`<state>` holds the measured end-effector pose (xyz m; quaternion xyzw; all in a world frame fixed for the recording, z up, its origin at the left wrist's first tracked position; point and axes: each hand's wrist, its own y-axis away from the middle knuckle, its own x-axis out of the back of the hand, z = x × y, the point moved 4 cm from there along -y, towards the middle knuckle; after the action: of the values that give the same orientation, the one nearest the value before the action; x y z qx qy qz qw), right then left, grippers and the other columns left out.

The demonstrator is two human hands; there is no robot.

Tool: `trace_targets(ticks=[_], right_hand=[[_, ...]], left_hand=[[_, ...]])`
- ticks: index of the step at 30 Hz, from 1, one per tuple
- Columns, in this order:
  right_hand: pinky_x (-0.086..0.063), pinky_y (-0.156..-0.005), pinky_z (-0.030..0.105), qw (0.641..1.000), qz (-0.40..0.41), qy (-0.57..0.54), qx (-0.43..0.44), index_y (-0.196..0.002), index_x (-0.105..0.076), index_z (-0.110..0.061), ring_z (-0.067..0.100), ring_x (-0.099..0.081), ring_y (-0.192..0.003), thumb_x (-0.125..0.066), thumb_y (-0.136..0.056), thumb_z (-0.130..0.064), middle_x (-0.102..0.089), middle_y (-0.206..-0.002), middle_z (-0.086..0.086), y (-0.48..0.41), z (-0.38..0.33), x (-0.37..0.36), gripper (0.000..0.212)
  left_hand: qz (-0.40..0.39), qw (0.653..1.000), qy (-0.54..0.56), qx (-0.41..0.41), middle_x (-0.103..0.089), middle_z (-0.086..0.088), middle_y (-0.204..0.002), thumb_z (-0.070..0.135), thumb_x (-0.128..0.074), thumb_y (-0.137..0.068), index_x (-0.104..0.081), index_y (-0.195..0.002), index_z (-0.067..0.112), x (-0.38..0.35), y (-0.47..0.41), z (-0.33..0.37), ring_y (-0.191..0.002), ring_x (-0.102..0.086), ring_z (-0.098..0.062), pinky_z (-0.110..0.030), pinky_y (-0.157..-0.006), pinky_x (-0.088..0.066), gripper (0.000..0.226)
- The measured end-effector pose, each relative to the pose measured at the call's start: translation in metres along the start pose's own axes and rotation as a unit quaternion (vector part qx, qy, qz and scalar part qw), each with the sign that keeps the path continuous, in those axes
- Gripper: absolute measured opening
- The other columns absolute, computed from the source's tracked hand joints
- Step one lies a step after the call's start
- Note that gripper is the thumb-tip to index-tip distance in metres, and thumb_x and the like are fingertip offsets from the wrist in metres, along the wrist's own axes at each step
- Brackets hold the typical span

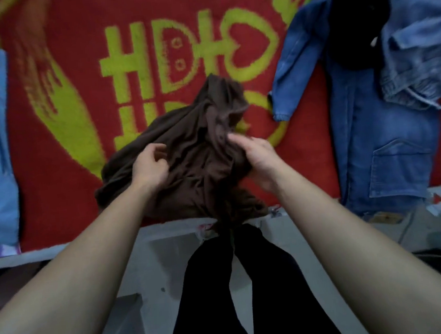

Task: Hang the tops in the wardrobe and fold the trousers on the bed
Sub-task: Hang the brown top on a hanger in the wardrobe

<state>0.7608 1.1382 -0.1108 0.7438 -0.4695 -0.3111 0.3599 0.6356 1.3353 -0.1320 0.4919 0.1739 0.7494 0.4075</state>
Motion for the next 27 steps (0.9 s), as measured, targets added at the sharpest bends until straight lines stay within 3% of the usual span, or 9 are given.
trace_targets(ticks=[3, 10, 12, 14, 15, 17, 19, 22, 27], right_hand=[[-0.048, -0.106, 0.034, 0.989, -0.053, 0.121, 0.060, -0.103, -0.075, -0.018, 0.018, -0.066, -0.109, -0.068, -0.090, -0.009, -0.074, -0.110, 0.007, 0.035, -0.036, -0.008, 0.017], [-0.049, -0.090, 0.025, 0.931, -0.187, 0.262, 0.170, -0.088, -0.081, -0.028, 0.014, -0.067, -0.103, -0.046, -0.071, -0.020, -0.077, -0.100, -0.004, 0.167, -0.168, -0.052, 0.040], [-0.048, -0.077, 0.017, 0.905, -0.204, 0.309, 0.209, -0.084, -0.081, -0.027, 0.005, -0.067, -0.088, -0.045, -0.068, -0.017, -0.077, -0.093, -0.008, 0.207, -0.203, -0.066, 0.041], [-0.051, -0.074, 0.018, 0.888, -0.197, 0.335, 0.245, -0.088, -0.081, -0.028, 0.005, -0.067, -0.084, -0.050, -0.067, -0.015, -0.077, -0.092, -0.006, 0.241, -0.237, -0.076, 0.039], [-0.053, -0.078, 0.020, 0.879, -0.184, 0.348, 0.268, -0.093, -0.080, -0.029, 0.007, -0.067, -0.086, -0.056, -0.070, -0.014, -0.077, -0.095, -0.004, 0.256, -0.252, -0.078, 0.037], [-0.055, -0.089, 0.032, 0.849, -0.153, 0.395, 0.315, -0.104, -0.077, -0.028, 0.011, -0.069, -0.094, -0.071, -0.079, -0.010, -0.077, -0.103, 0.000, 0.279, -0.278, -0.077, 0.031], [-0.055, -0.094, 0.038, 0.795, -0.109, 0.494, 0.335, -0.110, -0.073, -0.026, 0.013, -0.068, -0.099, -0.082, -0.079, -0.020, -0.074, -0.105, -0.002, 0.293, -0.296, -0.071, 0.033], [-0.051, -0.075, 0.031, 0.713, -0.052, 0.626, 0.312, -0.093, -0.073, -0.022, 0.015, -0.065, -0.085, -0.082, -0.079, -0.038, -0.068, -0.085, -0.005, 0.302, -0.310, -0.069, 0.023], [-0.042, -0.064, 0.033, 0.651, 0.007, 0.675, 0.348, -0.078, -0.061, -0.008, 0.030, -0.061, -0.081, -0.052, -0.092, -0.015, -0.061, -0.079, 0.006, 0.319, -0.321, -0.093, 0.019]], left_hand=[[0.012, 0.998, 0.017, -0.055, -0.059, -0.014, -0.126, -0.004, -0.045, -0.090, -0.050, -0.135, 0.010, 0.026, 0.031, 0.029, -0.117, -0.056, -0.029, -0.041, -0.104, -0.043, 0.047], [-0.031, 0.974, -0.123, -0.189, -0.018, -0.022, -0.152, 0.018, -0.074, -0.080, -0.002, -0.156, 0.030, 0.118, 0.100, 0.131, -0.142, -0.019, -0.036, -0.039, -0.117, -0.021, 0.105], [-0.065, 0.954, -0.150, -0.251, -0.010, -0.017, -0.159, 0.026, -0.076, -0.080, -0.015, -0.154, 0.040, 0.144, 0.124, 0.166, -0.148, -0.008, -0.035, -0.046, -0.119, -0.017, 0.097], [-0.077, 0.936, -0.124, -0.321, -0.028, -0.009, -0.158, 0.026, -0.073, -0.086, -0.050, -0.142, 0.030, 0.173, 0.151, 0.197, -0.149, -0.014, -0.028, -0.049, -0.118, -0.020, 0.061], [-0.059, 0.931, -0.084, -0.350, -0.048, -0.008, -0.146, 0.023, -0.072, -0.087, -0.062, -0.129, 0.020, 0.190, 0.164, 0.209, -0.143, -0.031, -0.025, -0.046, -0.115, -0.029, 0.043], [0.023, 0.930, 0.032, -0.365, -0.069, -0.009, -0.099, 0.014, -0.072, -0.086, -0.067, -0.097, 0.007, 0.230, 0.187, 0.223, -0.101, -0.061, -0.022, -0.037, -0.087, -0.049, 0.013], [0.089, 0.923, 0.102, -0.361, -0.058, -0.002, -0.070, 0.010, -0.071, -0.085, -0.056, -0.080, 0.010, 0.269, 0.208, 0.227, -0.066, -0.053, -0.015, -0.028, -0.061, -0.043, 0.015], [0.131, 0.908, 0.103, -0.385, -0.046, 0.003, -0.061, 0.001, -0.070, -0.081, -0.043, -0.073, 0.017, 0.314, 0.241, 0.224, -0.053, -0.038, -0.008, -0.025, -0.052, -0.032, 0.032], [0.229, 0.890, 0.083, -0.385, -0.044, 0.005, -0.061, 0.002, -0.079, -0.074, -0.057, -0.093, 0.015, 0.362, 0.295, 0.195, -0.050, -0.041, -0.002, -0.019, -0.050, -0.031, 0.032]])
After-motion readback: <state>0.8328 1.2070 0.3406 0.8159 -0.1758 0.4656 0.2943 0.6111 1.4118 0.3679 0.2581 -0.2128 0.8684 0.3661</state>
